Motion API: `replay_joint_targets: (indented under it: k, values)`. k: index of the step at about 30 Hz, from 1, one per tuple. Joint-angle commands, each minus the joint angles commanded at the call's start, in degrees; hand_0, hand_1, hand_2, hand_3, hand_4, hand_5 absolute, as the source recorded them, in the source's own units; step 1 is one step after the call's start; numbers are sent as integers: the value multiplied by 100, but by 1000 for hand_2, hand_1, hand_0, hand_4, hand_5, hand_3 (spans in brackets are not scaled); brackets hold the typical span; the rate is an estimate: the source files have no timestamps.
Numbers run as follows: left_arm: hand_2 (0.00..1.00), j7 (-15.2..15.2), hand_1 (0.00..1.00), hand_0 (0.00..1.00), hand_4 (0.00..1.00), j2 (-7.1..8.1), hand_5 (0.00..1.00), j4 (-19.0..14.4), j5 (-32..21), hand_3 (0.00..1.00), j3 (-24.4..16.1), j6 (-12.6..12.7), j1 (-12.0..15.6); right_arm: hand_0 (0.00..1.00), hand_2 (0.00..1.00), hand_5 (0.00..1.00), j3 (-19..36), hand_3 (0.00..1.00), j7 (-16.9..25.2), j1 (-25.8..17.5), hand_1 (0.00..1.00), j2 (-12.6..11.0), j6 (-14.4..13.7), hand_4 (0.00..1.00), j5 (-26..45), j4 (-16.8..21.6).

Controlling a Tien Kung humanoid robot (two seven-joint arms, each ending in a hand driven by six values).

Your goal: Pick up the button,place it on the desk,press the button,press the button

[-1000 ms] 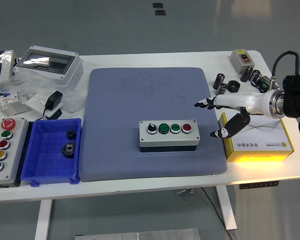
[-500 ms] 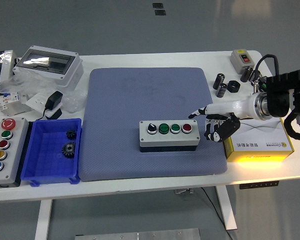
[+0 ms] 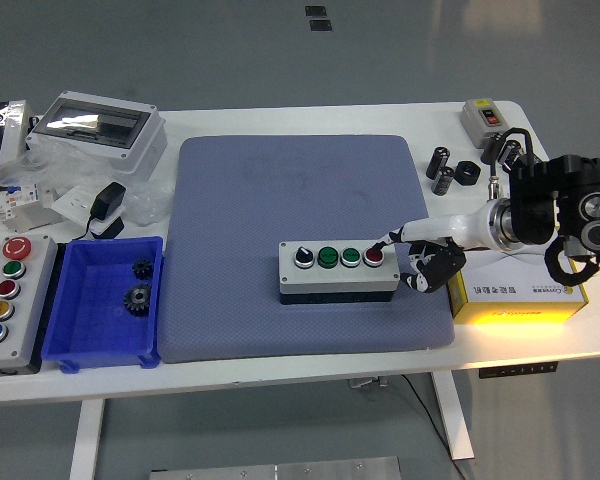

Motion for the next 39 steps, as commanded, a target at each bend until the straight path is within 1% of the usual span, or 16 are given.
replay_joint_targets:
  k: [8, 11, 12, 13, 16, 18, 20, 23, 25, 27, 32, 33, 34, 35, 36, 39]
  values:
    - [617, -5, 562, 643, 671, 3, 44, 0, -1, 601, 0, 0, -1, 16, 201, 15, -243, 971, 20, -12, 87, 161, -120, 256, -97, -200]
    - [617, -8, 562, 643, 671, -1, 44, 0, -7, 601, 7, -1, 0, 16, 201, 15, -306, 971, 36, -13, 87, 194, -161, 256, -116, -244]
    - [617, -8, 562, 643, 671, -4, 49, 0, -11, 602, 9, 0, 2, 15, 201, 38, -294, 969, 47, -17, 83, 191, -169, 242, -109, -239]
    - [617, -7, 562, 643, 671, -6, 49, 0, -14, 602, 10, 1, 4, 15, 201, 38, -264, 969, 58, -24, 83, 181, -166, 242, -91, -225]
    - [617, -7, 562, 643, 671, -12, 49, 0, -17, 602, 9, 1, 11, 15, 201, 38, -25, 969, 109, -59, 83, 93, -93, 242, 69, -116]
    - [617, -6, 563, 643, 672, -17, 53, 0, -24, 602, 11, 3, 18, 13, 201, 44, 272, 967, 136, -112, 79, -68, 49, 239, 293, 38]
    - [617, -5, 563, 643, 672, -17, 53, 0, -21, 602, 7, 3, 20, 13, 201, 44, 524, 967, 108, -176, 79, -197, 149, 239, 341, 146]
    - [617, -7, 563, 643, 672, -17, 53, 0, -13, 602, -3, 5, 21, 13, 201, 44, 1048, 967, -33, -406, 79, -382, 261, 239, 99, 309]
    - [617, -6, 563, 643, 672, -21, 57, 0, -14, 603, -4, 5, 27, 10, 202, 49, 1459, 964, -120, -637, 79, -374, 222, 238, -193, 400]
    - [617, -4, 563, 643, 672, -26, 57, 0, -15, 603, -3, 5, 34, 10, 202, 49, 1890, 964, -146, -882, 79, -249, 105, 238, -531, 448]
    - [617, -6, 563, 643, 672, -73, 57, 0, -50, 603, 27, 4, 66, 9, 204, 60, 2926, 956, 353, -1613, 77, 429, -587, 252, -1507, 441]
    - [617, -5, 563, 643, 672, -90, 57, 0, -58, 603, 39, 0, 75, 9, 204, 60, 3201, 956, 525, -1816, 77, 627, -807, 252, -1733, 427]
    - [617, -1, 563, 643, 672, -103, 57, 0, -53, 603, 37, -1, 84, 9, 204, 60, 3373, 956, 651, -1953, 77, 763, -958, 252, -1875, 401]
    - [617, 5, 563, 643, 672, -114, 57, 0, -41, 603, 30, -2, 93, 9, 204, 60, 3614, 956, 818, -2131, 77, 938, -1171, 252, -2055, 352]
    - [617, 10, 563, 643, 672, -122, 59, 0, -25, 603, 20, -3, 101, 2, 227, 187, 3855, 938, 987, -2304, 72, 1113, -1390, 349, -2227, 291]
    - [617, 20, 563, 643, 672, -141, 59, 0, 10, 603, 3, -8, 109, 2, 227, 187, 4440, 938, 1490, -2779, 72, 1608, -2033, 349, -2652, 68]
